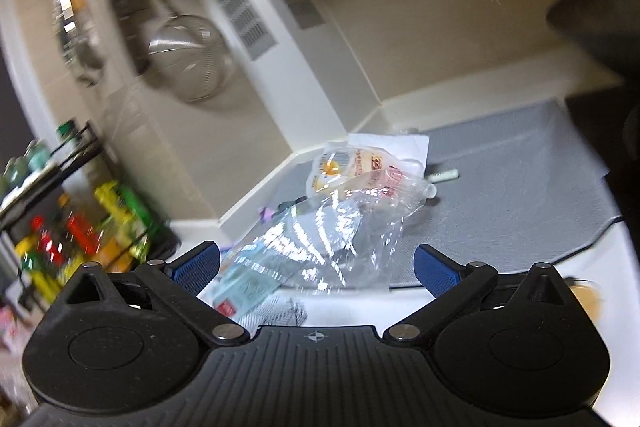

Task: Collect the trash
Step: 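Grasp the clear plastic bag with the right tool while the left tool reaches the carton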

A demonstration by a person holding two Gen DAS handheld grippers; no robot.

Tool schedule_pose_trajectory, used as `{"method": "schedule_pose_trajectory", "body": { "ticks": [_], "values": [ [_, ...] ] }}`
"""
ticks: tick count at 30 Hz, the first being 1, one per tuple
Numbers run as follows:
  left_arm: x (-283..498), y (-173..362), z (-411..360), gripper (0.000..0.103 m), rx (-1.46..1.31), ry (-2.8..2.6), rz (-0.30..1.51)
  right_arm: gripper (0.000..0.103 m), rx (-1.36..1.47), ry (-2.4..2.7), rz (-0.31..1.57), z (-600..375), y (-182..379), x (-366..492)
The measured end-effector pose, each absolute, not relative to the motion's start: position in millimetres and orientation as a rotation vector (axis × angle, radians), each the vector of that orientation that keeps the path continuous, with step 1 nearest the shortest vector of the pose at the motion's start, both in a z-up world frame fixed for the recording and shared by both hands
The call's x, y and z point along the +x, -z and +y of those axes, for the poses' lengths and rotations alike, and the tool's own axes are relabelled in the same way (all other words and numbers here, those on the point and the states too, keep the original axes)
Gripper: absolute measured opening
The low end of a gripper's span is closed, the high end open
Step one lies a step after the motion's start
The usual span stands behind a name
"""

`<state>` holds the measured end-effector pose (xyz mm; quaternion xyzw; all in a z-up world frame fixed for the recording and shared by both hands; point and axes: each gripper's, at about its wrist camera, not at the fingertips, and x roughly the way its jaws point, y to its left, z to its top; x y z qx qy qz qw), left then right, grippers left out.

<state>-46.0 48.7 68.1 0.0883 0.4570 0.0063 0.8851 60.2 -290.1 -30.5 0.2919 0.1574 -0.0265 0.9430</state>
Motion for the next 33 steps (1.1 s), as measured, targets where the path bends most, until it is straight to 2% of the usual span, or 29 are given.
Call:
{"method": "schedule_pose_trajectory", "body": {
  "ticks": [9,11,13,15,16,18,27,33],
  "values": [
    [-31,-48,54,0.103,0.169,-0.072,1.006,0.103,0.760,0.119,0.447,-320,73,145],
    [-27,-46,52,0.103,0.175,-0.076,1.004,0.102,0.780,0.031,0.394,-321,76,143],
    [-24,-45,46,0.103,0.192,-0.079,0.999,0.083,0.756,-0.059,0.356,-319,73,136],
    [-21,-44,38,0.103,0.209,-0.070,0.997,0.044,0.676,-0.071,0.332,-313,65,126],
    [-19,-44,34,0.103,0.216,-0.065,0.998,0.027,0.641,-0.077,0.318,-311,61,120],
    [-15,-44,24,0.103,0.224,-0.044,0.998,0.019,0.579,-0.080,0.279,-309,53,103],
    [17,-44,-24,0.103,0.294,0.015,0.931,0.016,0.425,0.123,-0.018,-333,34,28],
    [69,-45,-58,0.103,0.350,0.056,0.818,0.016,0.461,0.103,-0.009,-345,39,29]
  ]
}}
